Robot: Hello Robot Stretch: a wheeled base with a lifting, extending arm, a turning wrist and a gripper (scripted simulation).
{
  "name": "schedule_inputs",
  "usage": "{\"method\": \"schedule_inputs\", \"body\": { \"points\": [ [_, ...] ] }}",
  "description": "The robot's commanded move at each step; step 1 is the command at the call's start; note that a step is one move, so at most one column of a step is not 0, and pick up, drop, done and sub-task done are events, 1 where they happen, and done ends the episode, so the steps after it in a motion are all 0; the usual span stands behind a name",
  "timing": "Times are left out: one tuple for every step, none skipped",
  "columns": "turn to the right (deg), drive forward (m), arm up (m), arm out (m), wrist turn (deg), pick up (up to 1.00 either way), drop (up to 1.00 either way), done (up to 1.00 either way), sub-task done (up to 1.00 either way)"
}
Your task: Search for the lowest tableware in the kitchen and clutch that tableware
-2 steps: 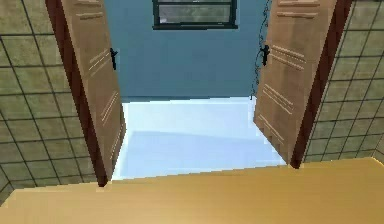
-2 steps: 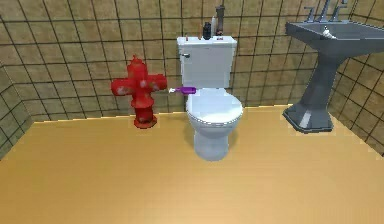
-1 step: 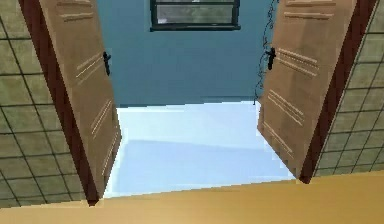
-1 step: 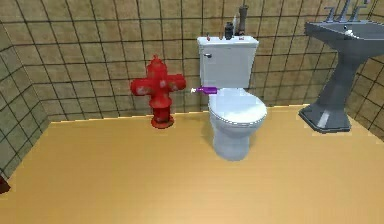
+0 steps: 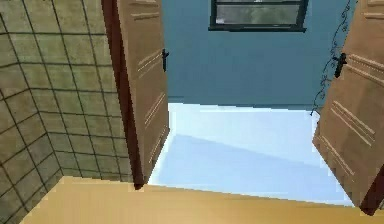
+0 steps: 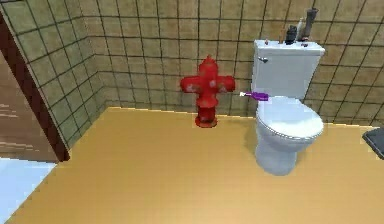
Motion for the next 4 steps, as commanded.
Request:
{"method": "schedule_inputs", "body": {
  "points": [
    [0.0, 1.00, 0.00, 0.00, 0.0, 0.00, 0.00, 0.00, 0.00],
    [0.0, 1.00, 0.00, 0.00, 0.0, 0.00, 0.00, 0.00, 0.00],
    [-6.0, 0.00, 0.00, 0.00, 0.0, 0.00, 0.00, 0.00, 0.00],
    [0.0, 0.60, 0.00, 0.00, 0.0, 0.00, 0.00, 0.00, 0.00]
  ]
}}
